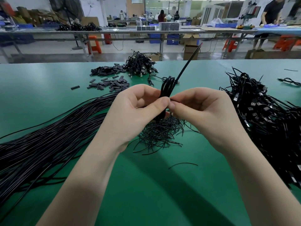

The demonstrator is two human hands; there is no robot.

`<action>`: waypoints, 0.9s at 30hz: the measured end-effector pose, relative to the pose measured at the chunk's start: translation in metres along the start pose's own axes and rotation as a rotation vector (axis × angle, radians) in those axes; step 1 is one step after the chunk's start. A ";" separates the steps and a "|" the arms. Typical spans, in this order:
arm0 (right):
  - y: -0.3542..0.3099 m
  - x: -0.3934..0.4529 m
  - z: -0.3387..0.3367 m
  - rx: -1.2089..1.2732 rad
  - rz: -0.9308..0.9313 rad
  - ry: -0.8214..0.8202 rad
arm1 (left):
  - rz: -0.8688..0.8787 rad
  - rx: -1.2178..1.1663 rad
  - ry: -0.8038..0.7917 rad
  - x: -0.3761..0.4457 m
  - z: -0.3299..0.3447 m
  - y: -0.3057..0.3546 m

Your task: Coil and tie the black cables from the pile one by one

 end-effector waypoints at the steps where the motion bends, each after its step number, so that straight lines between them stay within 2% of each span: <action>1: -0.001 -0.001 -0.001 -0.019 -0.024 0.006 | -0.003 0.001 -0.006 0.000 0.001 0.001; 3: -0.008 -0.002 -0.004 -0.100 -0.110 0.075 | -0.006 0.000 -0.010 -0.001 0.002 0.002; 8: -0.032 -0.012 0.001 -0.557 -0.446 0.272 | -0.095 -0.067 0.042 0.000 -0.001 -0.004; 14: -0.038 -0.017 0.010 -0.744 -0.617 0.276 | -0.115 0.059 0.067 0.001 -0.007 -0.002; 22: -0.045 -0.021 0.016 -0.838 -0.732 0.200 | -0.385 -0.081 -0.005 -0.002 -0.005 -0.017; 27: -0.048 -0.017 0.008 -0.642 -0.679 0.148 | -0.467 -0.336 -0.104 -0.004 0.004 -0.021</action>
Point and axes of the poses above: each hand's wrist, its own x-axis towards the middle knuckle, its own z-axis out of the palm, y = z × x, the point moved 7 cm from there along x, towards the middle knuckle, and after that the axes turned 12 degrees about -x, right-handed, at the moved point
